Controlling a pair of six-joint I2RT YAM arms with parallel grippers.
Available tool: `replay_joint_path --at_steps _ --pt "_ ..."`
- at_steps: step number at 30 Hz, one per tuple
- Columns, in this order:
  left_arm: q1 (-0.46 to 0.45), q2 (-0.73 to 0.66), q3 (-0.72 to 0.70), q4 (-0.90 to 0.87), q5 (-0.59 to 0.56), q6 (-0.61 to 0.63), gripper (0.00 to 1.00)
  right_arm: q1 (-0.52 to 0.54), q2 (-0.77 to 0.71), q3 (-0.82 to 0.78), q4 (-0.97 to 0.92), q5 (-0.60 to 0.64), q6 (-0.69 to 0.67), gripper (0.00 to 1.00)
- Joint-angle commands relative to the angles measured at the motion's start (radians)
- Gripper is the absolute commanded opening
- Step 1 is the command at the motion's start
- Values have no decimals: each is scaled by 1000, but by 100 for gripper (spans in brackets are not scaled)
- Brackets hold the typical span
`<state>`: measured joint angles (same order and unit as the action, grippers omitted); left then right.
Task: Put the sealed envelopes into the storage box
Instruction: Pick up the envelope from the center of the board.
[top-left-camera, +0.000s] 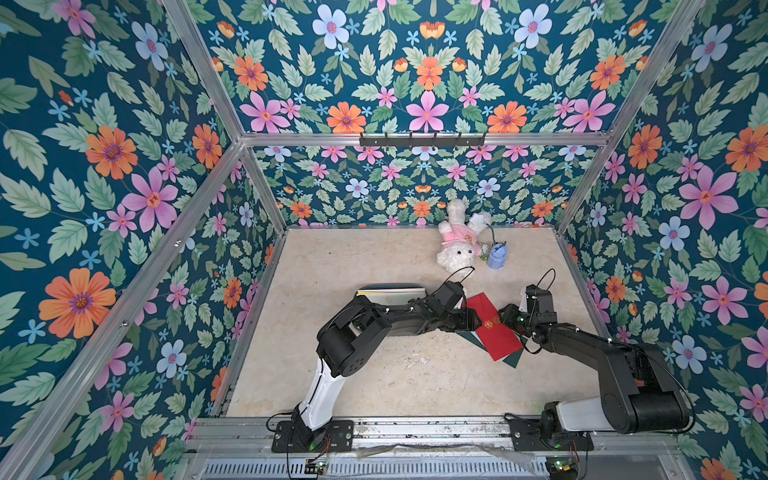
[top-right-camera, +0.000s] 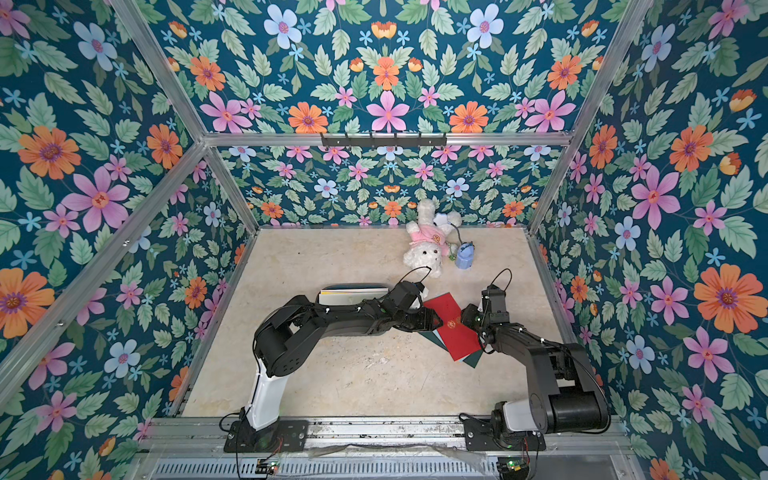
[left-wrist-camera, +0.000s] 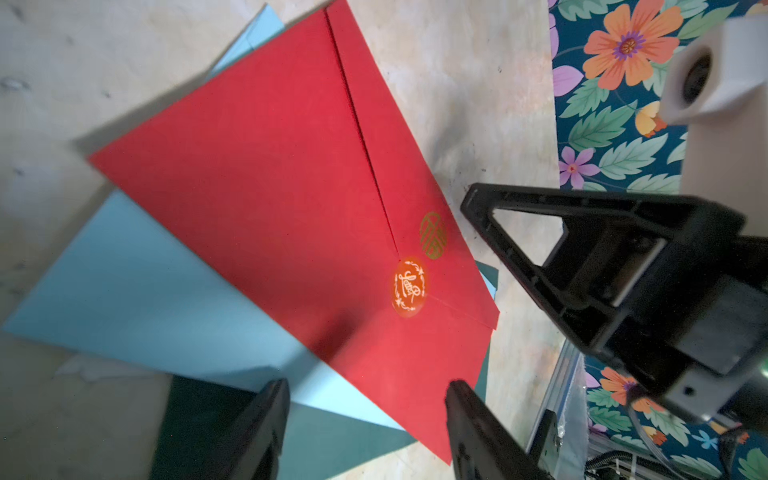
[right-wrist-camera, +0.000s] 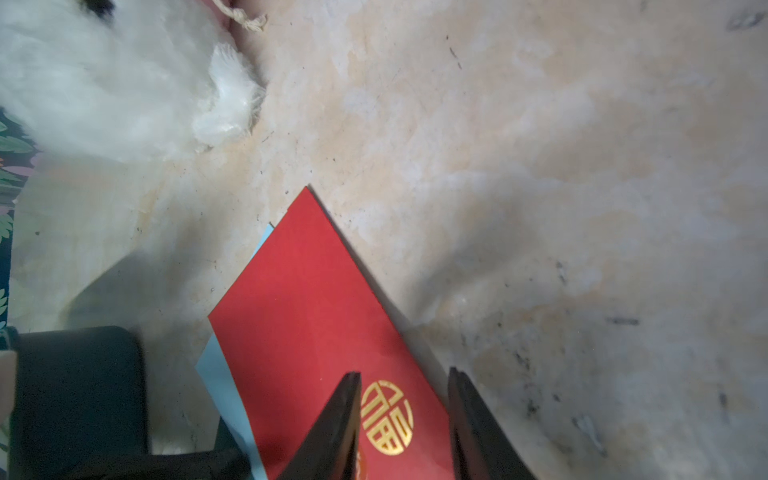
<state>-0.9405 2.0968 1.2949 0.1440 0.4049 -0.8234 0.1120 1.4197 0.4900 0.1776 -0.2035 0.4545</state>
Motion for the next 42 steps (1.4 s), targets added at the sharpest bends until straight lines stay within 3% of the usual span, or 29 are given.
replay_joint_path --at_steps 1,23,35,42 --pt "0 9 6 22 5 1 66 0 14 -4 3 -16 17 39" --pt "2 32 -12 43 -11 -18 66 0 -48 -10 46 -213 79 39" --pt "2 28 -27 54 -25 -20 66 1 -293 -91 -13 -264 92 41" --pt "2 35 -25 55 -26 -21 67 0 -349 -110 -95 -338 109 41"
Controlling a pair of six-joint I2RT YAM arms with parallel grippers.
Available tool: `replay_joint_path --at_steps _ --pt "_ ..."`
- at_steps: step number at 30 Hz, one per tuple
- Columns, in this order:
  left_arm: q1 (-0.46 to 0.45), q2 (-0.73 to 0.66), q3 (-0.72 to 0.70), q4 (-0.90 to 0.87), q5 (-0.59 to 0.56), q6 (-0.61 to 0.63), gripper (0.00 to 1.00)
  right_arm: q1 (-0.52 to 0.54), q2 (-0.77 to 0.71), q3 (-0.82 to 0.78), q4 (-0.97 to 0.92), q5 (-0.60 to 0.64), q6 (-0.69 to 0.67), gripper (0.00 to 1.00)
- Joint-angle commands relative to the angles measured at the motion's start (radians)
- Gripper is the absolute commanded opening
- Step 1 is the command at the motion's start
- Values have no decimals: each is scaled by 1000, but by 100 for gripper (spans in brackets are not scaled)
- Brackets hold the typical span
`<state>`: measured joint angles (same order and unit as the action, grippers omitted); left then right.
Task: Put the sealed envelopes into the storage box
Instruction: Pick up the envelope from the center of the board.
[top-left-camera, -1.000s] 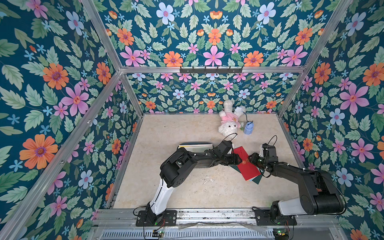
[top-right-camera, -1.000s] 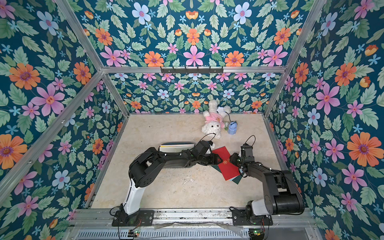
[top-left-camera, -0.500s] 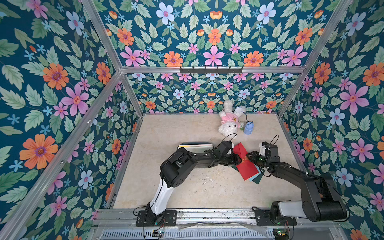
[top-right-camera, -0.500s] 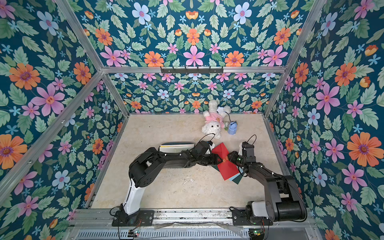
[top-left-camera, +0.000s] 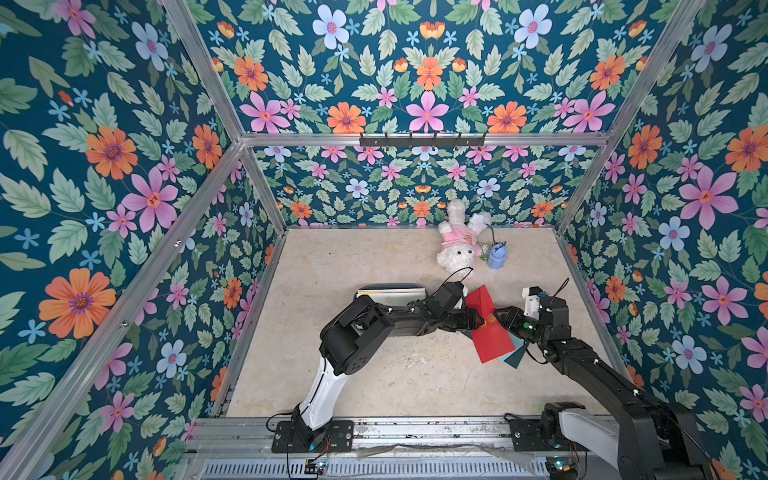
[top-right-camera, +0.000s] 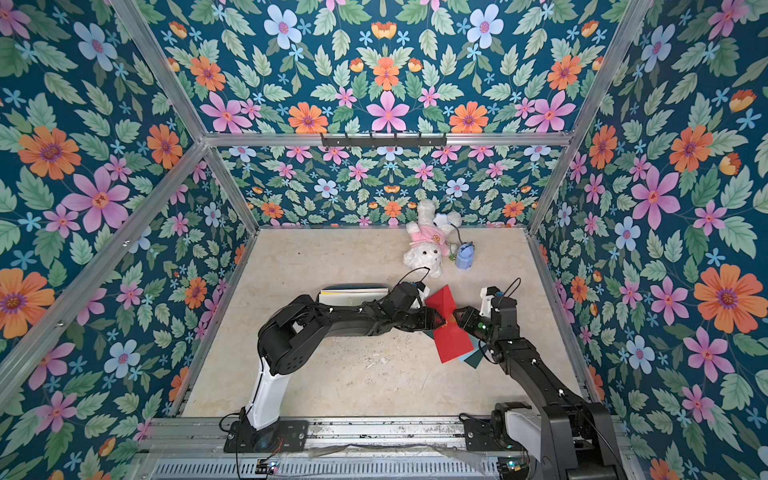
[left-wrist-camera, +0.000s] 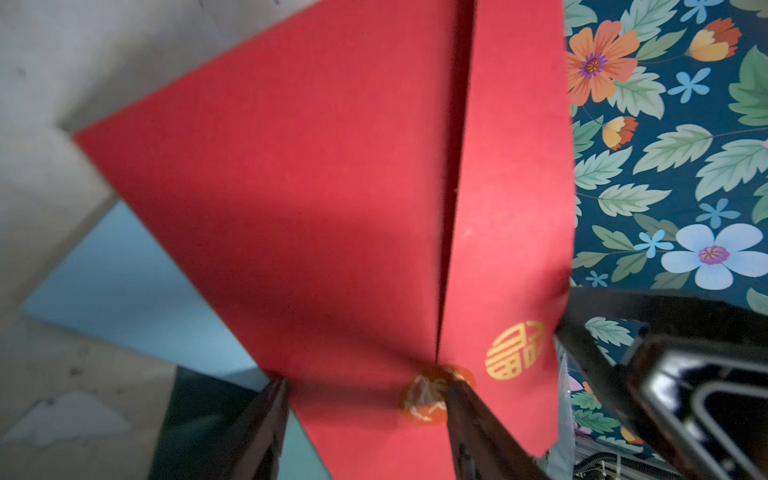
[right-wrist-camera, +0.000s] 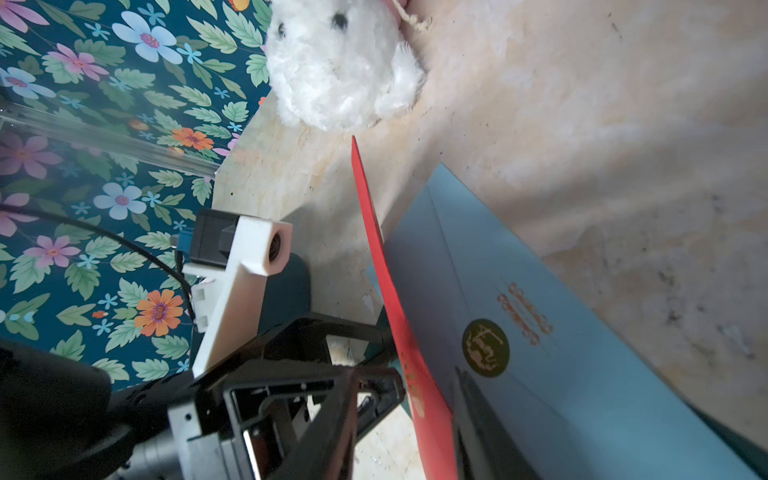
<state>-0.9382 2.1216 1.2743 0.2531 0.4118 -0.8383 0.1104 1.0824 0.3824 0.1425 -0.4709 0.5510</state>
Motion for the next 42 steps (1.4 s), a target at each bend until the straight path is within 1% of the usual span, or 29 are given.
replay_joint_path --at_steps 1,8,13,20,22,27,29,32,36,39,42 --pt "-1 12 -4 -54 -34 -7 66 2 -19 -6 -63 -81 15 41" --pt "1 9 -9 -54 -38 -6 66 2 -86 -23 -110 -89 30 40" --pt "-1 12 -12 -49 -38 -6 66 1 -98 -29 -116 -115 44 39" --pt "0 17 -13 -43 -34 -9 66 2 -80 -39 -104 -124 78 31" --pt "-1 14 -14 -42 -36 -8 66 2 -62 -37 -103 -117 91 30" --pt "-1 12 -20 -40 -34 -8 66 2 -6 -28 -83 -139 90 19" --pt "0 14 -21 -38 -34 -8 67 2 1 -24 -84 -144 90 16" --pt "0 14 -20 -37 -33 -10 66 2 -16 -20 -81 -146 90 17" --pt "-1 17 -18 -37 -31 -11 67 2 -52 -13 -75 -149 102 29" --pt "-1 19 -15 -37 -31 -11 66 2 -71 -11 -61 -171 112 34" --pt "0 21 -15 -37 -30 -13 66 2 -81 -11 -59 -172 122 35"
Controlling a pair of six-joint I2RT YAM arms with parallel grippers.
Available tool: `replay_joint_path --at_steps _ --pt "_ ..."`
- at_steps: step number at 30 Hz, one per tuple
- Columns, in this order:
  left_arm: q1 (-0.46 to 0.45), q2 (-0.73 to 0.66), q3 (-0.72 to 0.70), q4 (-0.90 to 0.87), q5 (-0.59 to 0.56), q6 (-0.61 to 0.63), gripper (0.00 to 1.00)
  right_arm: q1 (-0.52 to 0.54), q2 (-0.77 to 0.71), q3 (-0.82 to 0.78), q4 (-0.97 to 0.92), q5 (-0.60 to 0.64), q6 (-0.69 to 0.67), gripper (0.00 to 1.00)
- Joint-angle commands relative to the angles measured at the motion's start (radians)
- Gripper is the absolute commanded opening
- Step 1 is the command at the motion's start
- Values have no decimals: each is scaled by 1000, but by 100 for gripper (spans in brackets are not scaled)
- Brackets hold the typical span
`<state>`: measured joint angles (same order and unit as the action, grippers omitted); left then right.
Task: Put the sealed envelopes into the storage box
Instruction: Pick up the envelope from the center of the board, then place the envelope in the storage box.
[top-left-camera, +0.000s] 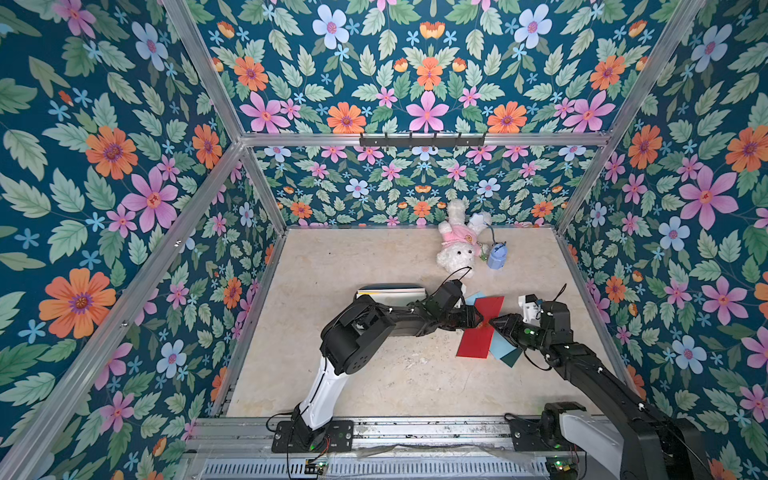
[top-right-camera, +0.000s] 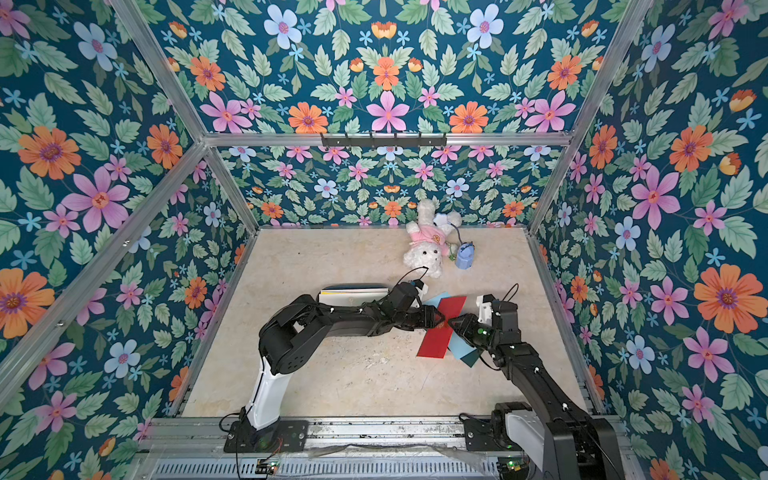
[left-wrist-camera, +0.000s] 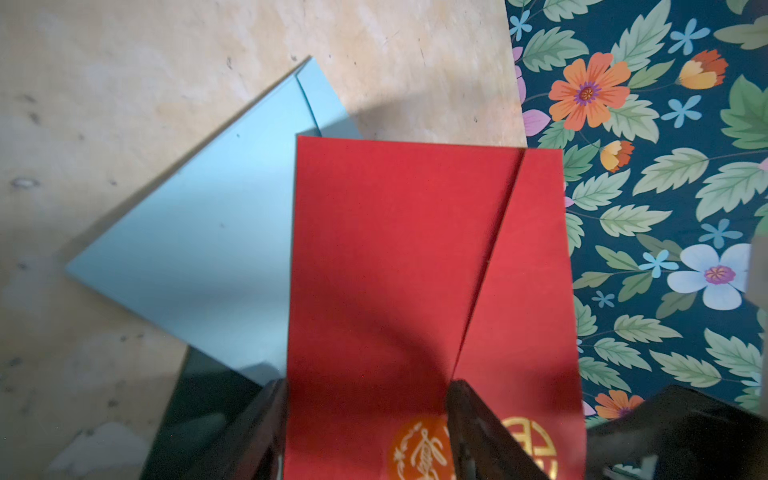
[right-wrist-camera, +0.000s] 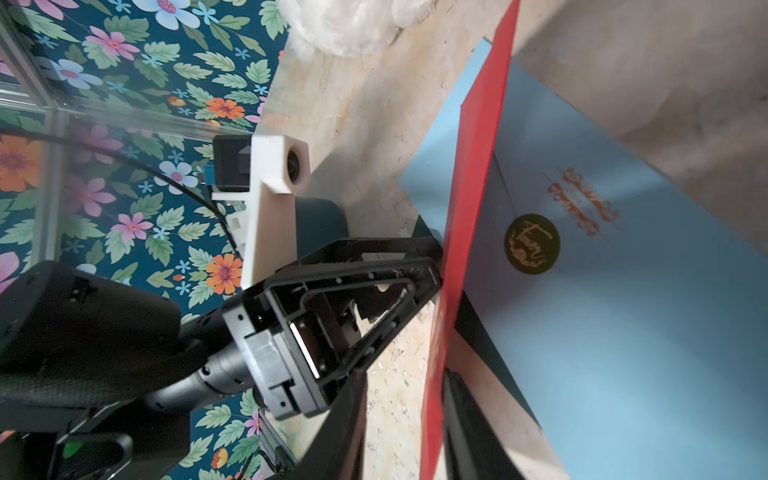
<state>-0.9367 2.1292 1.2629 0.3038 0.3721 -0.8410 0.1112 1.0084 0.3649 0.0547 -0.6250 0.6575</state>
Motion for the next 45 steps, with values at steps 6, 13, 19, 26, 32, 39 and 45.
replay_joint_path --at_steps 6,13,19,26,32,39,45 --pt "-2 13 -7 -86 10 -10 66 2 -7 -1 73 -46 57 35" --pt "-2 12 -3 -86 11 -11 66 1 54 8 94 -84 130 29" --pt "-3 14 -5 -83 13 -12 66 0 98 21 27 -45 91 28" --pt "-3 15 -6 -78 13 -13 67 1 103 26 -2 -3 64 20" --pt "-3 -14 -8 -83 3 -3 66 0 100 77 -97 57 -44 0" --pt "-2 -153 36 -201 -57 80 68 0 -10 179 -162 127 -188 0" --pt "3 -332 28 -310 -132 161 68 25 -75 289 -173 140 -303 0"
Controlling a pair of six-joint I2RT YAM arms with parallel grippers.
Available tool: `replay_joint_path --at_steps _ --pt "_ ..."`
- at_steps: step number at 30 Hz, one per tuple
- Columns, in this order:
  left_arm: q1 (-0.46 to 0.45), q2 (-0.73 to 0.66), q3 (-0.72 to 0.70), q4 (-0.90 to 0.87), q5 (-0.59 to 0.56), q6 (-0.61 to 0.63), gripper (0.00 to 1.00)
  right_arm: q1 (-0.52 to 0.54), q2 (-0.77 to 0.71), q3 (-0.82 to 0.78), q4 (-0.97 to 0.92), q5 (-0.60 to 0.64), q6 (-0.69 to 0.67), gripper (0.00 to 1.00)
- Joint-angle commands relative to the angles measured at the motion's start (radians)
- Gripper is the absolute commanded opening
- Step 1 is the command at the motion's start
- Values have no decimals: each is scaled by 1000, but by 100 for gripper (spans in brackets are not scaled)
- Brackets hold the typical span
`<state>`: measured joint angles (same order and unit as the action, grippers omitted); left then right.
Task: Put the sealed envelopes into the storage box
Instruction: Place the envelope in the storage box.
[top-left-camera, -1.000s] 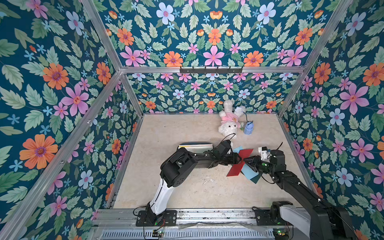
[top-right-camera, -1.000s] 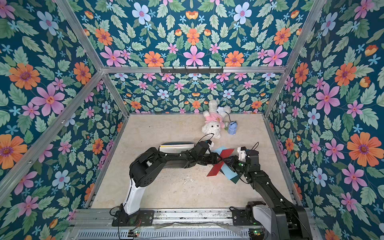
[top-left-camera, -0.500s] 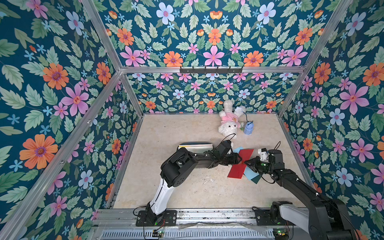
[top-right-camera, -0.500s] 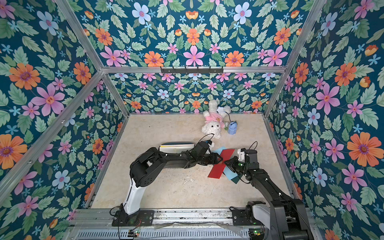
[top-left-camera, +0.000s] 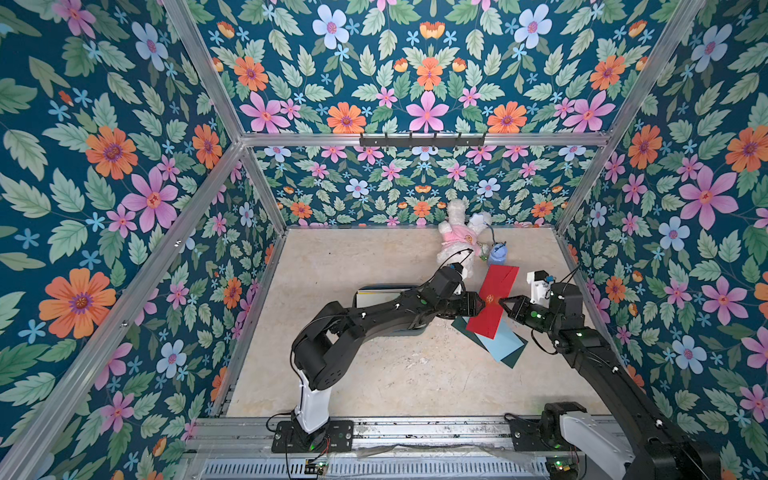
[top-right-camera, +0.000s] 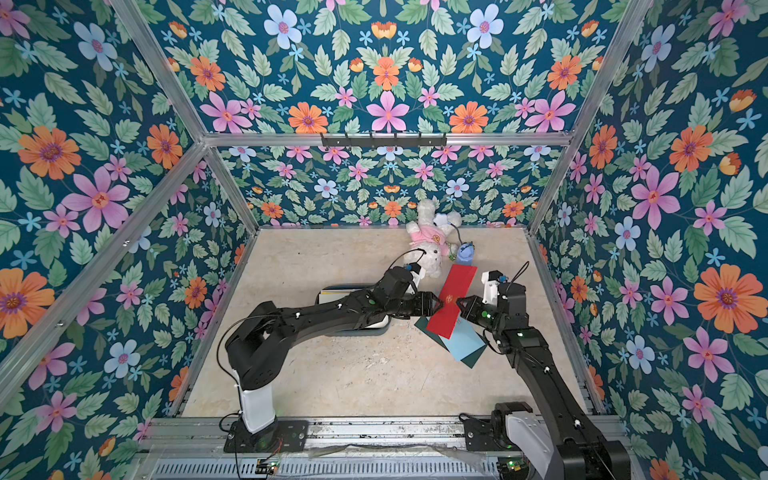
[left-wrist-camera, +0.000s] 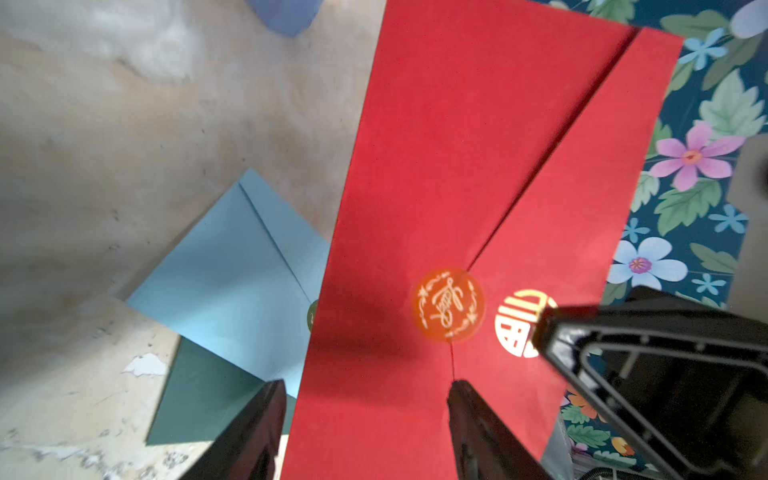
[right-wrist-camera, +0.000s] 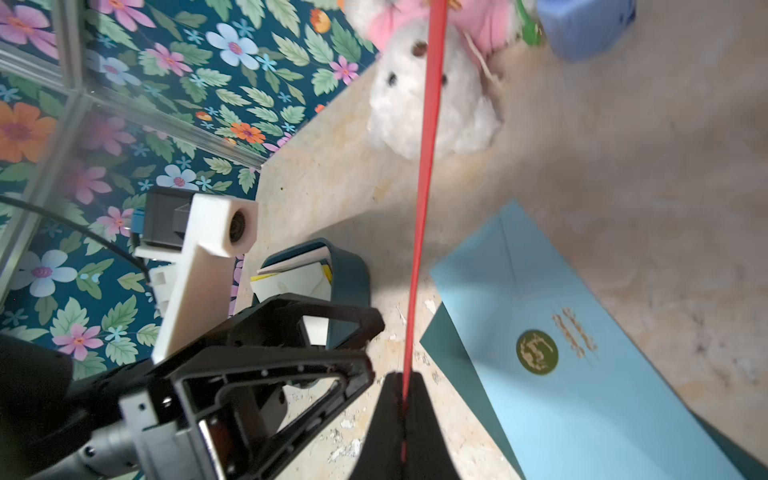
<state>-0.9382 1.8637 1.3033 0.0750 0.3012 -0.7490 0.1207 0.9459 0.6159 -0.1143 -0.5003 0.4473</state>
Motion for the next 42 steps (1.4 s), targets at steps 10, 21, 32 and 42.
replay_joint_path --at_steps 10,21,32,42 --pt "387 -567 -378 -226 -122 137 70 297 247 460 -217 124 -617 0" --pt "615 -895 -466 -535 -340 245 70 598 731 1045 -679 189 -1112 0" --pt "618 -1016 -488 -594 -328 318 71 723 1063 1448 -917 278 -1241 0" --pt "619 -1023 -503 -601 -364 318 71 782 1126 1402 -896 430 -1289 0"
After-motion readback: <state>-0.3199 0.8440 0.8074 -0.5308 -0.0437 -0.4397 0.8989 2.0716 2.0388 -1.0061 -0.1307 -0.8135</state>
